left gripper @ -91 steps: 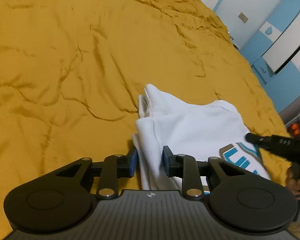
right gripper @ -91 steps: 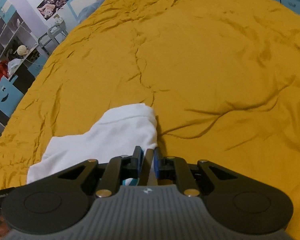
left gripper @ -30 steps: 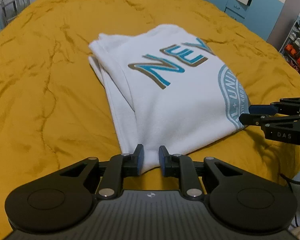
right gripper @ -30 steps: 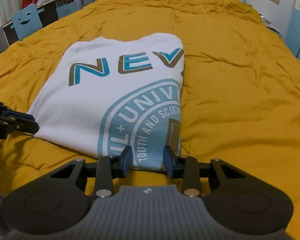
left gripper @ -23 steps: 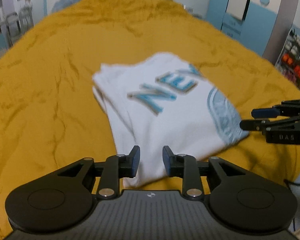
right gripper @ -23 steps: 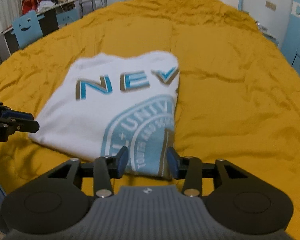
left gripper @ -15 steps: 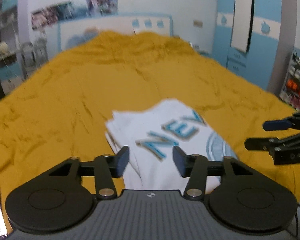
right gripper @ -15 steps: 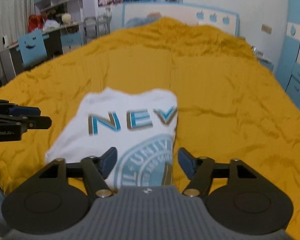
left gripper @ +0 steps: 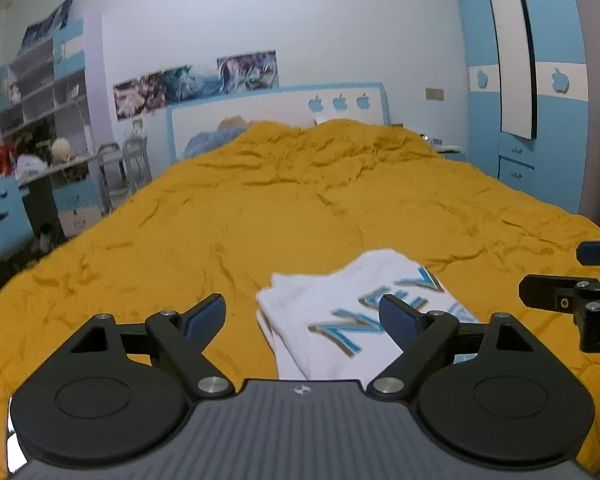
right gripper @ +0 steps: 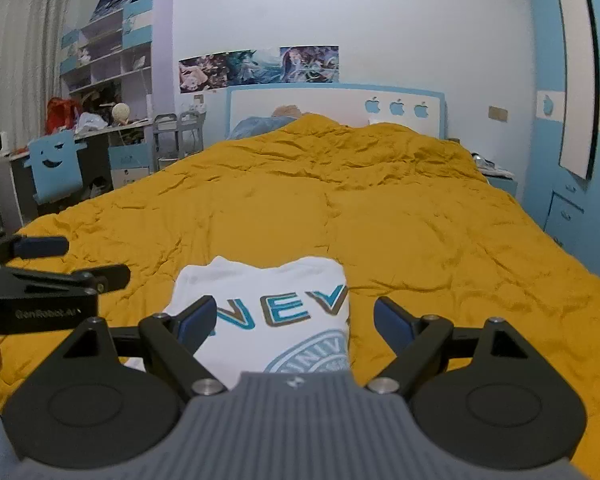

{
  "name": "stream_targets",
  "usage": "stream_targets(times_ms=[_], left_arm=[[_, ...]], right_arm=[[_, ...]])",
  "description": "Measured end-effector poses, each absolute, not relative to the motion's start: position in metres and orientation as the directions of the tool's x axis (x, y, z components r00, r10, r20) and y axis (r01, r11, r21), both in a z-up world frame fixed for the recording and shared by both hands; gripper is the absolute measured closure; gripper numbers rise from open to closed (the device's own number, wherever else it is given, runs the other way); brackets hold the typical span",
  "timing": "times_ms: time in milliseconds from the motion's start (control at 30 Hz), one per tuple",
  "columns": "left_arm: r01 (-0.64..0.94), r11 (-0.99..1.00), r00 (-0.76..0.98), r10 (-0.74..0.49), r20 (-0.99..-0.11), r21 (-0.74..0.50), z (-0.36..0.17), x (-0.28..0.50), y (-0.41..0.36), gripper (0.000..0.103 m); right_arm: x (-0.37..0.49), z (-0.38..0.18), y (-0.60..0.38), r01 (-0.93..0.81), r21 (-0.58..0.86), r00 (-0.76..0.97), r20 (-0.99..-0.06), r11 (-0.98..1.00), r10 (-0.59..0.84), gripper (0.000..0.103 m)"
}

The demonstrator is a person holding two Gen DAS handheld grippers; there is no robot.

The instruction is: Fold small clothes

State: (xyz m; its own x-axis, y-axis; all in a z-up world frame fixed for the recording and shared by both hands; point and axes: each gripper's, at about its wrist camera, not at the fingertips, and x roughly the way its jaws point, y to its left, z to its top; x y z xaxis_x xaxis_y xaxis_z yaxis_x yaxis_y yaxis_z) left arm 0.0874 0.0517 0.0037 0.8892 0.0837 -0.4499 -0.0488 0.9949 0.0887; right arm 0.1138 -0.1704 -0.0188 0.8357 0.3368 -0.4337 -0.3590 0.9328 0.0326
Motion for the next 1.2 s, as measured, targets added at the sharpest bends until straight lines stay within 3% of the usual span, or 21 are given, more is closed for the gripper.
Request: stream_targets(times_ms=[167, 533, 1200], left_arm=[[-0.046, 0.998, 0.849, 0.066, -0.525, 0.051, -0.011, 0.08, 0.05, 0.002], [-0.041, 0.999, 0.724, 0.037, -0.689, 0.01, -0.039, 0.065, 0.043, 0.002], [-0.044, 0.999, 0.707, 0.041, -0.706, 0.015, -0.042, 0.06, 0.037, 0.002]], right_arm=[[0.094, -0.032, -0.169, -0.302, 0.029, 0.845, -0.455, 0.953, 0.282, 0.021], [0.082, -0.069, -0.168, -0.253, 0.043, 0.749, -0.623, 0.966, 0.224, 0.021], [0.08, -0.081, -0.166, -0.256, 0.052, 0.722, -0.654, 0.965, 0.227, 0.021]])
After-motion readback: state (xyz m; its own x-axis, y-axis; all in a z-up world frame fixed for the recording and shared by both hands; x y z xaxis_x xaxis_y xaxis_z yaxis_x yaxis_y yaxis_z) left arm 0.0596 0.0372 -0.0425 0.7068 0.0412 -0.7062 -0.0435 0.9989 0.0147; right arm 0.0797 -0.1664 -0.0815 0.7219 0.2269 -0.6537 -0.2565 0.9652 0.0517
